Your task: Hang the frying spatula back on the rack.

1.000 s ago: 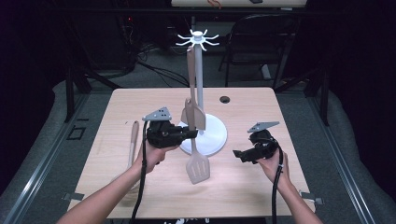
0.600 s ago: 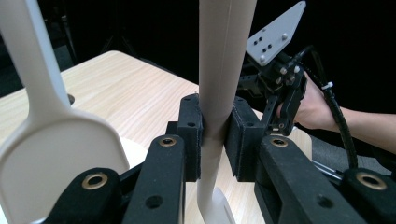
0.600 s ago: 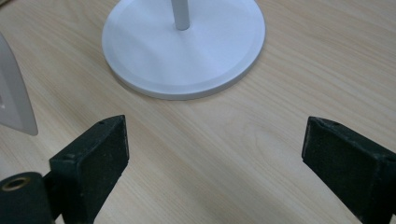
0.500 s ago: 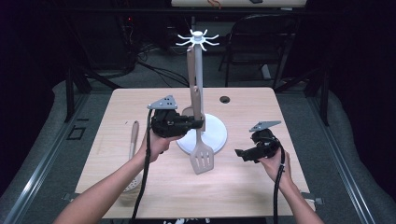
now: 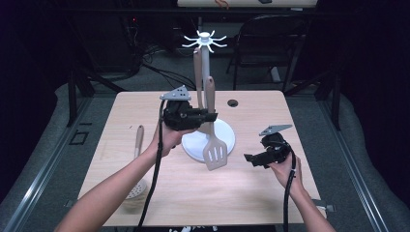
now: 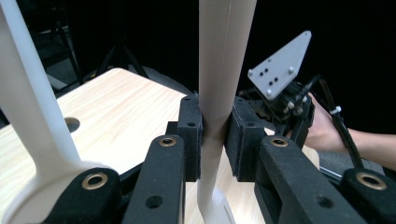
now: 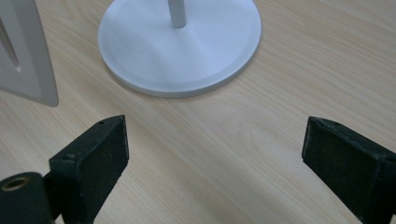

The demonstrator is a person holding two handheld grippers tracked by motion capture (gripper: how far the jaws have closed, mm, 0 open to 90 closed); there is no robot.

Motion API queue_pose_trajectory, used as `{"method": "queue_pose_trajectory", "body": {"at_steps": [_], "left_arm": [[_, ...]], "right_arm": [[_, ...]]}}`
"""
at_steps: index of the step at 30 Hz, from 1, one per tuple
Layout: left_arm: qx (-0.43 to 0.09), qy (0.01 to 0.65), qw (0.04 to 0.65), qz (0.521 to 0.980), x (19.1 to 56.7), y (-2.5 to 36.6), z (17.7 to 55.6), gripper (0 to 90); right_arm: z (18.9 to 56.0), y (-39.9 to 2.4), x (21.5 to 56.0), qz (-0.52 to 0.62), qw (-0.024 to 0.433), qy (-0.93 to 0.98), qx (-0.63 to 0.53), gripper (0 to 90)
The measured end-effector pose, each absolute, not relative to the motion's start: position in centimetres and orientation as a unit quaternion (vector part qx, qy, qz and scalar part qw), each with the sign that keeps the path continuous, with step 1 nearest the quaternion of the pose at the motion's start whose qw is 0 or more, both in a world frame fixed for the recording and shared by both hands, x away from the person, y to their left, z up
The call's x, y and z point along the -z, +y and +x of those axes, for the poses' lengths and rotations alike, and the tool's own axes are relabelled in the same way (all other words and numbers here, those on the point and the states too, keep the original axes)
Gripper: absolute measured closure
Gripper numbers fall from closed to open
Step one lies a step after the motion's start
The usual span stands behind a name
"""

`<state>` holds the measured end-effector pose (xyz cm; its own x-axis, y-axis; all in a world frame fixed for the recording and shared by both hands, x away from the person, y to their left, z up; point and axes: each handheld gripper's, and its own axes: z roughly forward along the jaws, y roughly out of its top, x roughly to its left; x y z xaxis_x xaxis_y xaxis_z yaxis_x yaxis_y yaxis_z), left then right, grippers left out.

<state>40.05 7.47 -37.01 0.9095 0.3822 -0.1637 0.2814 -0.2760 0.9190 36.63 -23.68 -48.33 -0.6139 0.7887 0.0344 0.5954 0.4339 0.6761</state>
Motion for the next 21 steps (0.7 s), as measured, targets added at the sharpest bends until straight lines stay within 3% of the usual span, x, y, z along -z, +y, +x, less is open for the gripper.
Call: {"method": "queue_pose_trajectory", "body": {"at_steps": [21], "left_arm": [[-0.055,0.211,0.571,0.791,34.6,6.6,42.5,77.4]], "right_arm": [[36.7,-24.0,48.1,0.411,0.149,0.841,-0.319,6.8]]}}
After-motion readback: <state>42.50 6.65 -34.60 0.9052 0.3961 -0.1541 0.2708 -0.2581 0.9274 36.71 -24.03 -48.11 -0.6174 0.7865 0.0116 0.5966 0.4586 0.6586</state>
